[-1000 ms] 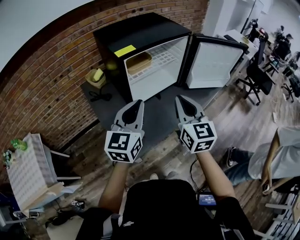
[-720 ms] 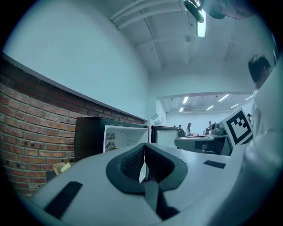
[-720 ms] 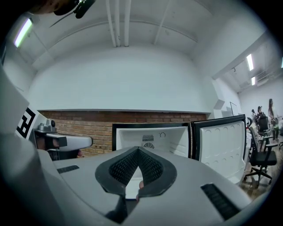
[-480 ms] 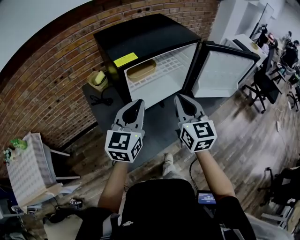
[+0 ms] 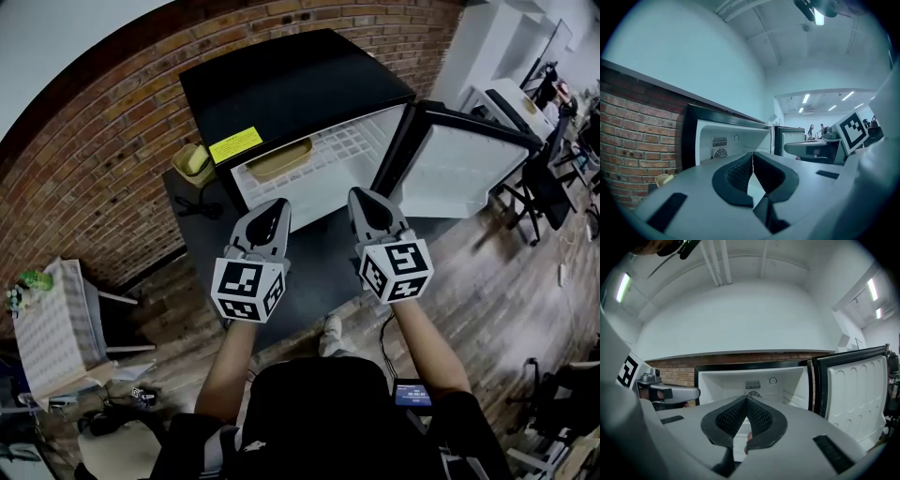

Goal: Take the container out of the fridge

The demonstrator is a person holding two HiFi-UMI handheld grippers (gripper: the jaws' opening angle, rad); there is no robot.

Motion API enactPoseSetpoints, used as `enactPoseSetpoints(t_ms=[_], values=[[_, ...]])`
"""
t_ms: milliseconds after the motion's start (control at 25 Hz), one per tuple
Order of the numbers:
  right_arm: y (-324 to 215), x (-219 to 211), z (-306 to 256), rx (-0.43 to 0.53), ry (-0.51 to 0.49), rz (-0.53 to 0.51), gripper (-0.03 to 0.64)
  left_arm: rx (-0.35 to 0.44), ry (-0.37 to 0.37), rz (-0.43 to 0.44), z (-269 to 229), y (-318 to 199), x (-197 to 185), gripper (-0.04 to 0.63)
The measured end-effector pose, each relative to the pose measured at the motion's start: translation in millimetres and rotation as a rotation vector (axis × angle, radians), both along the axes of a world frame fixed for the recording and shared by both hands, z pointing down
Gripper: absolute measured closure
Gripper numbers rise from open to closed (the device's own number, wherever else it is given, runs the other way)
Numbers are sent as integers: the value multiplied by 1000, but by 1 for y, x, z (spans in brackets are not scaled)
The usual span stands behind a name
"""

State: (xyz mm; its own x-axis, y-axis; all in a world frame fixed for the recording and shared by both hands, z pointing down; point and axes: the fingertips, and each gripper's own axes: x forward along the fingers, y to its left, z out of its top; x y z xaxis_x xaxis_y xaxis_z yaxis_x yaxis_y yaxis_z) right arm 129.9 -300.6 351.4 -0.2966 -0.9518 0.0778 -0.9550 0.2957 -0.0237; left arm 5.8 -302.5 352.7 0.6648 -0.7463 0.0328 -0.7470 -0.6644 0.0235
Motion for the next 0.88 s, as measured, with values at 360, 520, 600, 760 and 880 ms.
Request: enactPoseSetpoints(t_ms=[360,520,600,760,880], values=[[-57,20,15,-26,-9,-83,580,-30,-44,-54,19,-49,28,580],[-79,30,21,-41,-19,-112,579,-50,-67,-78,28,-69,37,580],[-89,33,24,-47,-21,-127,579,-54,-78,-89,32,-79,41,580],[-109,37,33,-59,-24,-153,579,-59,-112,-93,42,-98,50,580],[-119,38,40,-74,-27,-171,579,-51,-163,-96,50,-108,55,578]])
